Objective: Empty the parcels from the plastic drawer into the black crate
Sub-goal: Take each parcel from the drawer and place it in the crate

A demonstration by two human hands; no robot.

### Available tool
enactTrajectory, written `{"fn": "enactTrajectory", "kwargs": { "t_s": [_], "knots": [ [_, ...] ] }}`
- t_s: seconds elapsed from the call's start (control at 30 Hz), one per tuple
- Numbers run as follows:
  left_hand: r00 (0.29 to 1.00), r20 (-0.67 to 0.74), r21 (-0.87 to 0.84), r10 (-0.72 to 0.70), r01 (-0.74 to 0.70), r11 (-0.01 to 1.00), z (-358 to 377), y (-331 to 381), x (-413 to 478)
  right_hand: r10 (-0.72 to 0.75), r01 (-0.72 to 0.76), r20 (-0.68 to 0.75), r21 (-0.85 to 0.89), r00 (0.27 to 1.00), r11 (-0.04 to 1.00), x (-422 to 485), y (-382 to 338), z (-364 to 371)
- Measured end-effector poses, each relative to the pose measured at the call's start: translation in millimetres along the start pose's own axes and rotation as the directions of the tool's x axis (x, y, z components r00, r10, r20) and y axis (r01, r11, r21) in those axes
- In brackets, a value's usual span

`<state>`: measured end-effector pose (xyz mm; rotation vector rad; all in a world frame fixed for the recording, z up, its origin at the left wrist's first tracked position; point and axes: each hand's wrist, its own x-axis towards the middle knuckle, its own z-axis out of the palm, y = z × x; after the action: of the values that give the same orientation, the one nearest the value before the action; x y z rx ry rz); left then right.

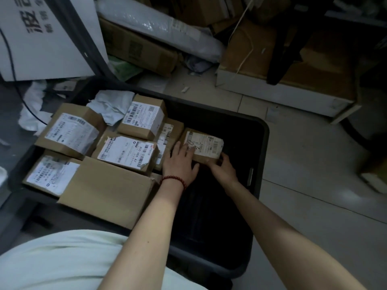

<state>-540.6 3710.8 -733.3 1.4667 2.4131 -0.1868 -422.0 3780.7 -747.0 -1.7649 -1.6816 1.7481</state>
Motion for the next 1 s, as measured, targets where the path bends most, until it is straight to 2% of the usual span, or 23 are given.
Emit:
{"fn": "enactTrajectory", "kwargs": {
  "t_s": [0.13,0.27,0.33,0.43,0.53,0.67,0.87,1.0],
  "knots": [
    [0.992,-0.126,-0.022,-0.028,0.025,0.999,-24,-5,-14,-0.207,0.191,-0.029,-0.279,0.978,0.941,-13,-18,-3],
    [0.969,-0.225,-0.021,-0.102,0.1,0.995,-59,-21,-34,-0.376,0.313,0.004,-0.563,0.926,0.765,-29,-46,-2],
    [0.959,-0.237,-0.007,-0.154,0.157,0.988,-81,-32,-49,-0.468,0.375,0.014,-0.622,0.883,0.687,-43,-65,4],
    [0.907,-0.284,-0.038,-0.31,0.312,0.949,-112,-54,-80,-0.574,0.476,0.05,-0.618,0.817,0.625,-72,-95,20],
    [0.818,-0.354,-0.157,-0.454,0.427,0.891,-140,-87,-122,-0.677,0.617,0.159,-0.593,0.719,0.517,-108,-121,46],
    [0.686,-0.429,-0.192,-0.588,0.567,0.801,-165,-140,-192,-0.759,0.768,0.295,-0.507,0.581,0.391,-165,-148,95],
    [0.492,-0.424,-0.239,-0.76,0.749,0.618,-154,-200,-320,-0.797,0.91,0.465,-0.335,0.386,0.245,-260,-157,169],
    [0.37,-0.354,-0.29,-0.859,0.83,0.477,-134,-218,-401,-0.727,0.957,0.628,-0.248,0.277,0.151,-316,-146,206]
  ]
}}
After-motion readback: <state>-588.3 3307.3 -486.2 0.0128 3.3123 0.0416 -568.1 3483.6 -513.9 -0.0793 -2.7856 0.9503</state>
